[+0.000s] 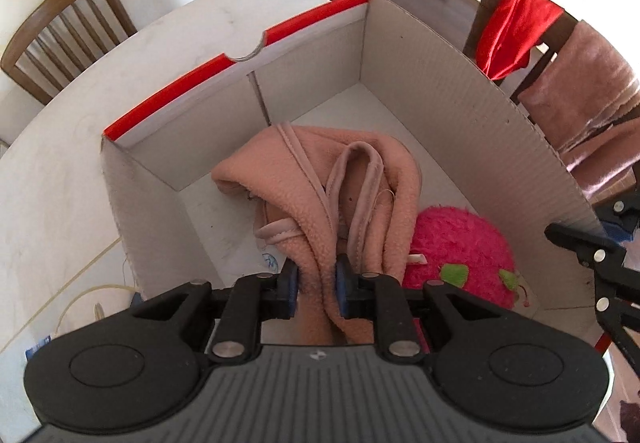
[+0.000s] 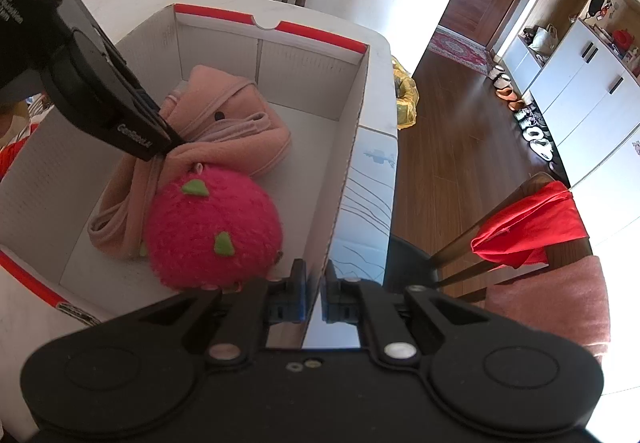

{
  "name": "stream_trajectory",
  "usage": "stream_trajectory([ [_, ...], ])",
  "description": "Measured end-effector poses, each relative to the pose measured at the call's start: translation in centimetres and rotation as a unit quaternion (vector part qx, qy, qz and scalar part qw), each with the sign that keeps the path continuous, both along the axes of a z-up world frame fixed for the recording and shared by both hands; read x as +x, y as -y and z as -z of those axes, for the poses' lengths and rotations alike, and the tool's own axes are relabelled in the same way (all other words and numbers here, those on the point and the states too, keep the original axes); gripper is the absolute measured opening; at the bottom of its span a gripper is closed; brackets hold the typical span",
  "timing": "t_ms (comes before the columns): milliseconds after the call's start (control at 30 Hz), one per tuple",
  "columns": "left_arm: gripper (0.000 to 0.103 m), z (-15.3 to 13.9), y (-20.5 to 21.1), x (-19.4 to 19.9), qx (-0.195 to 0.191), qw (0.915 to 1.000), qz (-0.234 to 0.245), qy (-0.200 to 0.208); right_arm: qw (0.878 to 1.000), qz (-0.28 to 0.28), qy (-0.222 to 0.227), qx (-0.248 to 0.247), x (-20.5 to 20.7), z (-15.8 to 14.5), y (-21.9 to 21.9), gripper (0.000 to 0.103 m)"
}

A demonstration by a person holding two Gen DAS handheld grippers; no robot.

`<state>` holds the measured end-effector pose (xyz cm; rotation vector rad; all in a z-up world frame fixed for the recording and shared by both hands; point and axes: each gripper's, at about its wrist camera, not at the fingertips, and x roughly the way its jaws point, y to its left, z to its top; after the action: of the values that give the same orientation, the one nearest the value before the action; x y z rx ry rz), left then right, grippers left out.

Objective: Organize objects
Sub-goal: 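Lower the pink towel into the box and open the left gripper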

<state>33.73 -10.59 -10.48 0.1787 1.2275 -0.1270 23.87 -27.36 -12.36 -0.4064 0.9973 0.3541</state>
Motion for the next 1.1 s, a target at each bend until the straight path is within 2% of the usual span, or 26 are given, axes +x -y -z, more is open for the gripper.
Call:
stream_trajectory([
  [267, 0.021, -2.0, -1.8, -1.1, -0.028, 0.9992, -0.022, 0.020, 1.000, -0.002, 0.000, -0.001, -0.1, 0.1, 0.0, 0.006],
  [767, 0.021, -8.3, -3.6, -5.0, -0.094, 0.9915, -0.039, 0.081, 1.000, -0.003, -0.001, -0.003, 0.0, -0.1, 0.0, 0.007],
  [933, 0.021, -9.9, -4.6, -6.4, -0.106, 0.9886, -0.047, 0.096, 1.000, -0.003, -0.002, -0.002, 0.0, 0.1, 0.2, 0.007],
  [1100, 0.021, -10.9, -5.9, -8.0, -0.100, 0.9873, -0.054, 0.111, 1.000, -0.003, -0.002, -0.003, 0.0, 0.0, 0.2, 0.007],
])
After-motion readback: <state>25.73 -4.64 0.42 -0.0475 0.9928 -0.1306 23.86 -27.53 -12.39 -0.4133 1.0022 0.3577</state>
